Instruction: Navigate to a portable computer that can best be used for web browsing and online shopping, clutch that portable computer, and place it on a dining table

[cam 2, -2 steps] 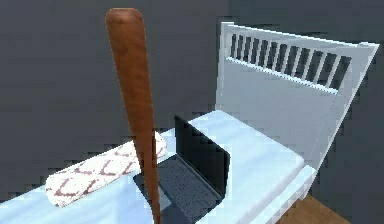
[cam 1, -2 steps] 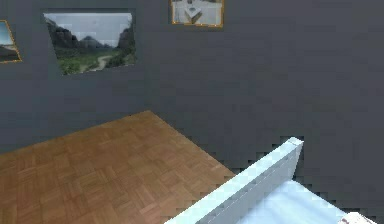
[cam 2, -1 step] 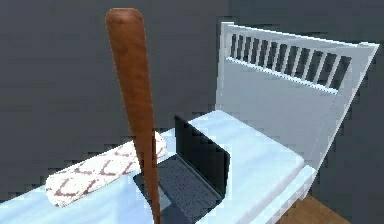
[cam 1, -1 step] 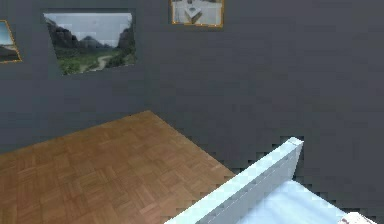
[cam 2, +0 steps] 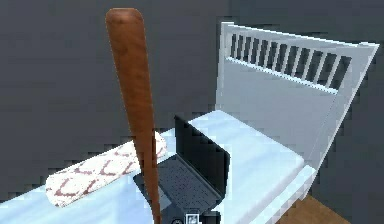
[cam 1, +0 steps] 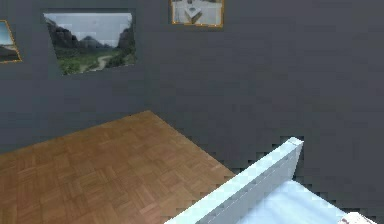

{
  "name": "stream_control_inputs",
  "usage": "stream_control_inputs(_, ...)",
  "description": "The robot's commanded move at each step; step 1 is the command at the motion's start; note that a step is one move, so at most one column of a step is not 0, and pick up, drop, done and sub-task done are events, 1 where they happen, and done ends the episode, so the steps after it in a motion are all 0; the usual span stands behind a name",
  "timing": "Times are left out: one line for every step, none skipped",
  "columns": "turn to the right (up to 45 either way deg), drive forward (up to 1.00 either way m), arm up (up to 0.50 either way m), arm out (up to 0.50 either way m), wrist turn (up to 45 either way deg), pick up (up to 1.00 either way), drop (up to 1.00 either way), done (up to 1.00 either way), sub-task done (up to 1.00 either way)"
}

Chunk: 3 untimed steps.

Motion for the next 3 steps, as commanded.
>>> stream_control_inputs(0.0, 0.00, 0.00, 0.00, 45.0, 0.00, 0.00, 0.00, 0.00)
stream_control_inputs(0.0, 0.00, 0.00, 0.00, 45.0, 0.00, 0.00, 0.00, 0.00)
stream_control_inputs(0.0, 0.00, 0.00, 0.00, 45.0, 0.00, 0.00, 0.00, 0.00)
